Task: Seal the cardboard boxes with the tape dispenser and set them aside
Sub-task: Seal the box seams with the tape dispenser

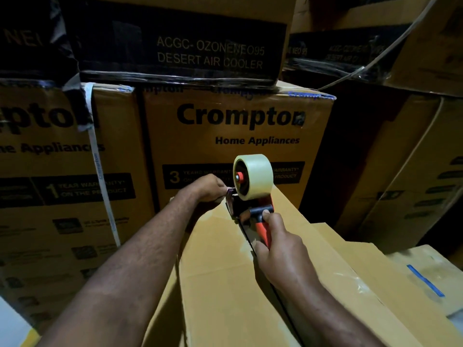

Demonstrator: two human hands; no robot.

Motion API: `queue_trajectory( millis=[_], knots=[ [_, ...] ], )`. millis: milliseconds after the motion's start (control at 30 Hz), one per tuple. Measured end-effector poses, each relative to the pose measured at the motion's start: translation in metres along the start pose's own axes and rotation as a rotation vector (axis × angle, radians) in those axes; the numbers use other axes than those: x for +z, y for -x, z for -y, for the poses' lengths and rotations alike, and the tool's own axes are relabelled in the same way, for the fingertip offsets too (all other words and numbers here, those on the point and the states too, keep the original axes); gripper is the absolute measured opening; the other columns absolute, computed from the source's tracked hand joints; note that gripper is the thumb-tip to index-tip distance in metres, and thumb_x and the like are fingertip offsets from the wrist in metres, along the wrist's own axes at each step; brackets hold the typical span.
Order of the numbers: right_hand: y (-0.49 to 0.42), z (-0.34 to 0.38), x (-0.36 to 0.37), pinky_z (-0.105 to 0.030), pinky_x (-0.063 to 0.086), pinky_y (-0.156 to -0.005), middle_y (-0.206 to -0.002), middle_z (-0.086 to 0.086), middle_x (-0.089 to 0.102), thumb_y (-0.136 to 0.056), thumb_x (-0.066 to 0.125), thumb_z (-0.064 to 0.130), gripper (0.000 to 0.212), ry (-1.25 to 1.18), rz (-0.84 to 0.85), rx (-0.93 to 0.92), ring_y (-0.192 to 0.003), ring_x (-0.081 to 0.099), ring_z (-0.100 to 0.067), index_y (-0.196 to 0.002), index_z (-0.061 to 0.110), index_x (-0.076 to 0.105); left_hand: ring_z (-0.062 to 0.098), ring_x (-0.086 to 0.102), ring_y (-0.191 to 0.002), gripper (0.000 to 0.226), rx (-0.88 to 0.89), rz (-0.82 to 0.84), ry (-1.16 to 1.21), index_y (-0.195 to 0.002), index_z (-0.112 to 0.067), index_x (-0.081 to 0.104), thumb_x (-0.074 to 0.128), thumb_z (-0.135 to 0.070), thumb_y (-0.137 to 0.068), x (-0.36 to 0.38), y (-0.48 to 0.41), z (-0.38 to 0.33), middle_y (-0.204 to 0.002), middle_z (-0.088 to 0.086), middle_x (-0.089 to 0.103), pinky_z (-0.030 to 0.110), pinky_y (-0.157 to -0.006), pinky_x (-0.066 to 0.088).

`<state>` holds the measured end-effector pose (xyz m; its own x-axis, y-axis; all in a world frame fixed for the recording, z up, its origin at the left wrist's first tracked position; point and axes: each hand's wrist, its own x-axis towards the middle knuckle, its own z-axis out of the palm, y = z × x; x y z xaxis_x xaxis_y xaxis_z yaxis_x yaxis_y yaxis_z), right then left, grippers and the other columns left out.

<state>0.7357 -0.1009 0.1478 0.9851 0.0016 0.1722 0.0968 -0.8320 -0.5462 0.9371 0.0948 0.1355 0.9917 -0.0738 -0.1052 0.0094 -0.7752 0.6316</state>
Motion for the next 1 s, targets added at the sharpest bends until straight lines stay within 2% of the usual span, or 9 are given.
queue_trajectory(
  millis=[100,300,400,467,567,633,733,867,1000],
  knots=[
    [0.003,0.007,-0.007,-0.035,0.057,-0.071,-0.091,0.003,0.052,-0.098,0.057,0.035,0.044,0.001,0.002,-0.021,-0.082,0.059,-0.02,-0.128,0.04,0.024,0.019,0.056,-0.066,0.032,-0.022,-0.054,0.02,-0.06,-0.019,0.061,0.061,-0.022,-0.091,0.004,0.0,-0.001,-0.065,-0.001,0.061,0.033,-0.066,0.045],
    [0.037,0.005,-0.032,-0.037,0.056,-0.075,-0.09,-0.002,0.056,-0.095,0.052,0.029,0.042,0.08,0.093,0.001,-0.084,0.06,-0.025,-0.126,0.039,0.026,0.021,0.066,-0.081,0.036,-0.033,-0.168,-0.085,-0.077,-0.02,0.071,0.058,-0.049,-0.094,0.01,0.007,0.001,-0.076,-0.003,0.068,0.032,-0.071,0.049],
    [0.064,-0.005,-0.046,-0.033,0.053,-0.082,-0.097,-0.001,0.06,-0.094,0.053,0.034,0.05,0.073,0.148,0.067,-0.092,0.062,-0.024,-0.131,0.046,0.022,0.02,0.065,-0.092,0.038,-0.032,-0.185,-0.147,-0.083,-0.025,0.071,0.052,-0.055,-0.098,0.014,0.01,-0.002,-0.087,-0.006,0.069,0.043,-0.092,0.051],
    [0.075,-0.01,-0.05,-0.031,0.051,-0.084,-0.097,-0.001,0.06,-0.095,0.053,0.035,0.051,0.067,0.152,0.085,-0.095,0.063,-0.024,-0.134,0.047,0.022,0.023,0.061,-0.107,0.036,-0.029,-0.196,-0.262,-0.098,-0.029,0.072,0.045,-0.054,-0.102,0.018,0.013,-0.01,-0.103,-0.004,0.07,0.057,-0.108,0.037],
    [0.079,-0.011,-0.049,-0.03,0.05,-0.085,-0.102,-0.002,0.062,-0.097,0.052,0.035,0.053,0.065,0.15,0.087,-0.099,0.062,-0.022,-0.138,0.046,0.02,0.028,0.037,-0.142,0.044,0.087,-0.239,-0.46,-0.144,-0.03,0.052,0.037,-0.045,-0.106,0.032,0.02,-0.018,-0.154,0.002,0.044,0.07,-0.116,0.017],
    [0.08,-0.008,-0.046,-0.03,0.049,-0.086,-0.113,0.0,0.064,-0.098,0.051,0.036,0.057,0.083,0.147,0.081,-0.104,0.062,-0.022,-0.142,0.047,0.016,0.025,0.016,-0.154,0.056,0.213,-0.155,-0.501,-0.159,-0.028,0.027,0.033,-0.045,-0.106,0.042,0.027,-0.018,-0.168,-0.001,0.018,0.07,-0.118,0.002],
    [0.083,-0.009,-0.039,-0.03,0.047,-0.083,-0.113,0.002,0.064,-0.098,0.05,0.037,0.059,0.097,0.126,0.054,-0.105,0.061,-0.021,-0.144,0.046,0.013,0.02,0.005,-0.157,0.063,0.256,-0.044,-0.576,-0.163,-0.027,0.007,0.026,-0.048,-0.106,0.047,0.034,-0.013,-0.171,-0.004,0.002,0.068,-0.118,-0.009],
    [0.089,-0.008,-0.046,-0.029,0.046,-0.078,-0.106,0.001,0.063,-0.097,0.05,0.037,0.06,0.125,0.135,0.02,-0.098,0.06,-0.02,-0.142,0.047,0.011,0.018,0.002,-0.157,0.064,0.223,-0.042,-0.594,-0.162,-0.031,0.007,0.027,-0.051,-0.106,0.048,0.034,-0.014,-0.171,-0.007,0.001,0.067,-0.117,-0.01],
    [0.107,-0.016,-0.071,-0.028,0.049,-0.087,-0.106,0.002,0.058,-0.098,0.05,0.038,0.053,0.108,0.184,0.049,-0.096,0.058,-0.017,-0.137,0.05,0.015,0.017,-0.005,-0.157,0.062,0.157,-0.029,-0.631,-0.163,-0.031,0.002,0.018,-0.054,-0.107,0.049,0.038,-0.018,-0.17,-0.011,-0.008,0.07,-0.115,-0.012]
  ],
)
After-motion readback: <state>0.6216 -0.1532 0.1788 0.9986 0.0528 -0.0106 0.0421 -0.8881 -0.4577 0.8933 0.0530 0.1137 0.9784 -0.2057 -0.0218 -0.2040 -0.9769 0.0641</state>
